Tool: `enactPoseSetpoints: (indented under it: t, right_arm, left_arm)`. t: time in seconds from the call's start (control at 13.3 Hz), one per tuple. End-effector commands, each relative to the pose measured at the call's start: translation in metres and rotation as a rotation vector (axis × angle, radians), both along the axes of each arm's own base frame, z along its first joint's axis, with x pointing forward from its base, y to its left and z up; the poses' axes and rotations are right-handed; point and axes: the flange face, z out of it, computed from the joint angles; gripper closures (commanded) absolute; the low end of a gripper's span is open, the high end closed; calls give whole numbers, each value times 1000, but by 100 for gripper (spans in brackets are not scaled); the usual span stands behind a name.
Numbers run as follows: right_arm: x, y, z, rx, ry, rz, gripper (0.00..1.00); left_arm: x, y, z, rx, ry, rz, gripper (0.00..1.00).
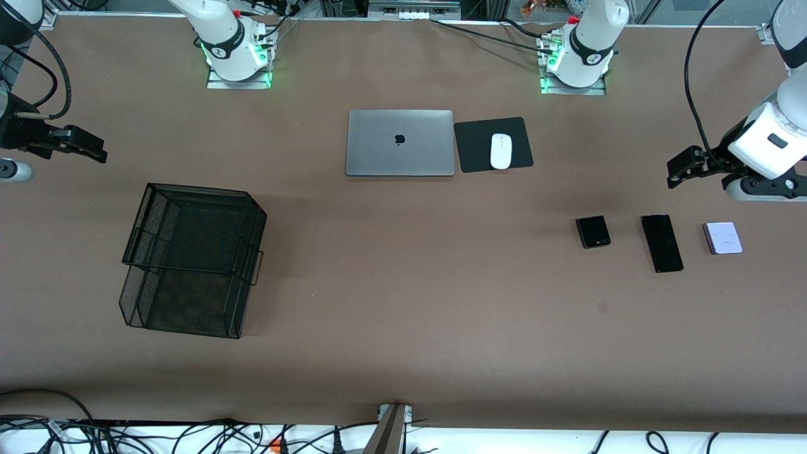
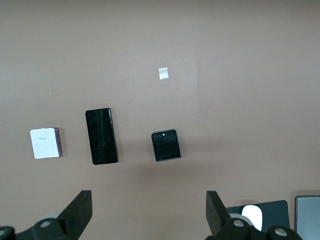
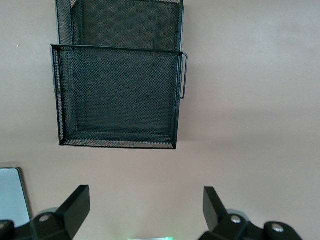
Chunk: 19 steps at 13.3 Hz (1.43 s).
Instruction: Place phones with both arms
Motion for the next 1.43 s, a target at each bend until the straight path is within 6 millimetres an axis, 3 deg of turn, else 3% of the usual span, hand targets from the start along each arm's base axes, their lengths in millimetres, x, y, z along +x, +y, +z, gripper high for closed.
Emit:
enactPoseSetpoints:
  t: [0.0, 0.98, 1.2, 1.35]
  right_arm:
    - [-3, 1, 7, 19, 1, 15, 0]
    - [-3, 0, 6, 19, 4, 13, 0]
    - [-3, 0, 6, 19, 4, 13, 0]
    - [-3, 0, 6, 19, 4, 13, 0]
  left_arm:
    - [4, 2, 6, 25, 3, 8, 0]
    - [6, 1, -2, 15, 34, 10, 0]
    - [13, -10, -43, 33, 146, -7, 0]
    - [32, -21, -112, 41, 251, -23, 0]
